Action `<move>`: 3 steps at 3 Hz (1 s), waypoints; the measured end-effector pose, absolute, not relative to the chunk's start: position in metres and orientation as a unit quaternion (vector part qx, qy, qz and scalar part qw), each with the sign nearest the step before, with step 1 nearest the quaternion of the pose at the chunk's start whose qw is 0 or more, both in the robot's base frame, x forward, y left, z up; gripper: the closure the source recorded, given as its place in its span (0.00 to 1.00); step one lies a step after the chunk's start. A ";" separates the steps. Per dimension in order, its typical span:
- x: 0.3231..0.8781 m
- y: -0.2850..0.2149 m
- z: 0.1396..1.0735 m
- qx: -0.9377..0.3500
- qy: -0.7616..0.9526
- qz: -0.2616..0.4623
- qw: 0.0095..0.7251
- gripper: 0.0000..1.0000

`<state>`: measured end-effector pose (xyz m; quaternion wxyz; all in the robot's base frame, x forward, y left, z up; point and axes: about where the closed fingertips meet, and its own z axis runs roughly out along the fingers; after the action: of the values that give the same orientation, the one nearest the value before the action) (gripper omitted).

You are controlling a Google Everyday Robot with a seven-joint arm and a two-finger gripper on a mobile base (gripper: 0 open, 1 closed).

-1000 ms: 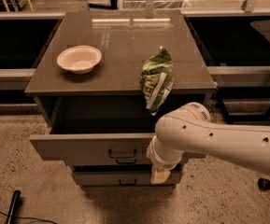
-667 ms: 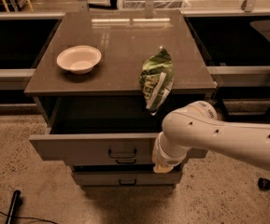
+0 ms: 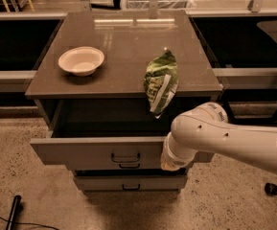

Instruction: Close top drawer

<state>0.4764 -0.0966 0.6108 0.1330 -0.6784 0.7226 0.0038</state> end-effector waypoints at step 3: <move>0.476 -0.097 0.611 -0.676 0.725 0.004 0.133 0.17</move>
Offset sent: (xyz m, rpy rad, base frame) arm -0.0002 0.0000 0.0002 0.0010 0.0010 -0.0056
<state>0.4763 -0.0965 0.6110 0.1330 -0.6763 0.7245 0.0041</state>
